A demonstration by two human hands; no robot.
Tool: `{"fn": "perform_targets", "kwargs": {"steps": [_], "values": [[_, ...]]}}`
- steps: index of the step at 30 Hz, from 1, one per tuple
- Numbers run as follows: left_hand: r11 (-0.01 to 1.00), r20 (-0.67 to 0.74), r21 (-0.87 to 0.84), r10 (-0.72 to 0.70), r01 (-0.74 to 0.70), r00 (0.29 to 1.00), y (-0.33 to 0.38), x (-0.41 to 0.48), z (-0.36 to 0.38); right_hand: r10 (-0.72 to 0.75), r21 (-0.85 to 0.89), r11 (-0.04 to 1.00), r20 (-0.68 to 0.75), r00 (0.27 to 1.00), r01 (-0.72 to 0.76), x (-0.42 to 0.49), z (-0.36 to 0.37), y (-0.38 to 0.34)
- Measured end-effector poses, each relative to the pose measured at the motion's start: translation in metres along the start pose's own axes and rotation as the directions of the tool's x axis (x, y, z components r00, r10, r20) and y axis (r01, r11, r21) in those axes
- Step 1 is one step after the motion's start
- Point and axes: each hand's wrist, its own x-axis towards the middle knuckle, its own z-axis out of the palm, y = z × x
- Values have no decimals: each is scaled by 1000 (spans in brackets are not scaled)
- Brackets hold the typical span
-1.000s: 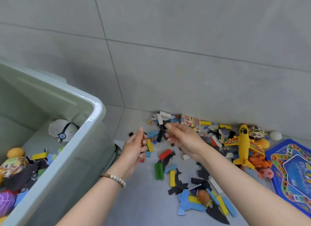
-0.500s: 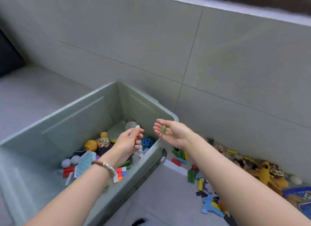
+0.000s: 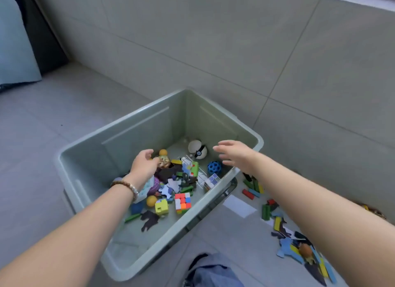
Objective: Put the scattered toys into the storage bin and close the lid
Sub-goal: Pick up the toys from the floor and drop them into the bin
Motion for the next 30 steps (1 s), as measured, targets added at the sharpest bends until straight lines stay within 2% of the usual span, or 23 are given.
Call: {"fn": "perform_targets", "kwargs": {"steps": [2,6,10,13,15,18,23,26,28,30], "values": [[995,19,44,86,-86,996,19,-6,14,-64,-47,997,-51,997,61,-7,-30,-1],[934,141,131,313,-331,939,67,-26,66,-186,-296,947,-196,963,122,-29,-102,17],[785,258,165,550,-598,794,106,-61,139,-220,-491,869,-262,939,67,-54,-173,61],[683,407,196,596,-704,692,120,-80,200,-174,-538,843,-288,942,-9,-62,-217,106],[640,510,257,547,-724,664,115,-84,237,-129,-528,847,-315,940,-60,-62,-240,139],[629,598,376,396,-680,697,91,-78,283,-57,-479,870,-339,939,-120,-54,-260,188],[664,626,505,158,-552,764,38,-56,332,1,-416,897,-335,942,-149,-19,-261,262],[677,609,567,39,-470,792,5,-44,355,49,-317,937,-303,952,-149,11,-245,298],[692,615,575,-14,-436,788,-18,-41,369,80,-257,955,-262,962,-150,29,-231,317],[679,650,590,-79,-436,756,-41,-41,383,88,-238,961,-214,973,-139,42,-217,331]]}}
